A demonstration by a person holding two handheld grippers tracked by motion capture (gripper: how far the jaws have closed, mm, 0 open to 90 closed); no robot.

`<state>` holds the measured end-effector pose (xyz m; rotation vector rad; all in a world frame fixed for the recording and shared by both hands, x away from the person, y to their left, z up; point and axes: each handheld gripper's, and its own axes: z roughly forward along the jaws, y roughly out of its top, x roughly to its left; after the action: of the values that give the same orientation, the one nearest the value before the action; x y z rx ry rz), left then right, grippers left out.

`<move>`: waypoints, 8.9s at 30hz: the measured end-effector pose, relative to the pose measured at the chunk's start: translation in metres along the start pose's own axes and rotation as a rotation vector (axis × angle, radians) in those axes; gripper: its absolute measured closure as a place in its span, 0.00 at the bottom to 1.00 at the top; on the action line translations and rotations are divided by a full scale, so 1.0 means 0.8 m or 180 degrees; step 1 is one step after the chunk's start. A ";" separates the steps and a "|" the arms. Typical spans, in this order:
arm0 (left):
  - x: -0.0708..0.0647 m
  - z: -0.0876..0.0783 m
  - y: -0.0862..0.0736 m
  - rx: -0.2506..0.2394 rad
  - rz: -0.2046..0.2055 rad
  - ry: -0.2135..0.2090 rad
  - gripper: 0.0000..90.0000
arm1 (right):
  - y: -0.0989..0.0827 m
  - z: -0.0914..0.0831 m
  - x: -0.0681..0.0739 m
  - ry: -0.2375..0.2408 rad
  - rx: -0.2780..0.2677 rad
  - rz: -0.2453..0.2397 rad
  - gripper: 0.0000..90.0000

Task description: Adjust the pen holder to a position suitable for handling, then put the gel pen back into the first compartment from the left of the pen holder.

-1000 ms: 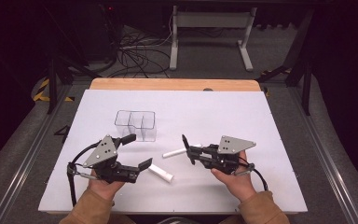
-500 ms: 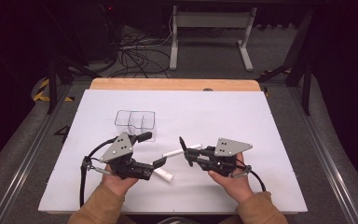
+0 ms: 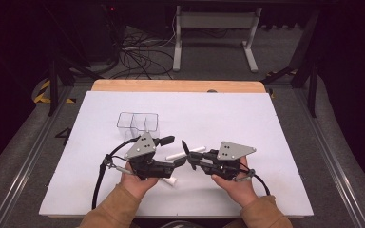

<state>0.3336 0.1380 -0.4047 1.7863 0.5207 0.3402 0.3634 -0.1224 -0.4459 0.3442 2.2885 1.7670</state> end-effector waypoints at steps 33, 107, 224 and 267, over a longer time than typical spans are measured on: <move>-0.003 0.018 -0.003 0.0185 -0.0292 -0.0045 0.89 | -0.002 0.003 0.004 -0.0001 0.0022 -0.0078 0.89; 0.118 -0.124 0.048 0.0142 -0.0396 0.1189 0.89 | -0.020 -0.079 -0.017 -0.1023 0.0080 0.0319 0.07; 0.112 -0.081 0.059 0.0264 -0.0084 0.0813 0.16 | -0.029 -0.098 -0.017 -0.1073 0.0212 0.0216 0.05; 0.092 0.048 0.061 0.1408 0.0199 0.0011 0.22 | -0.022 -0.106 -0.015 -0.0958 0.0251 0.0381 0.22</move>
<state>0.4235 0.1335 -0.3712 2.2333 0.5745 0.2854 0.3467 -0.2079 -0.4414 0.7227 2.1629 1.5549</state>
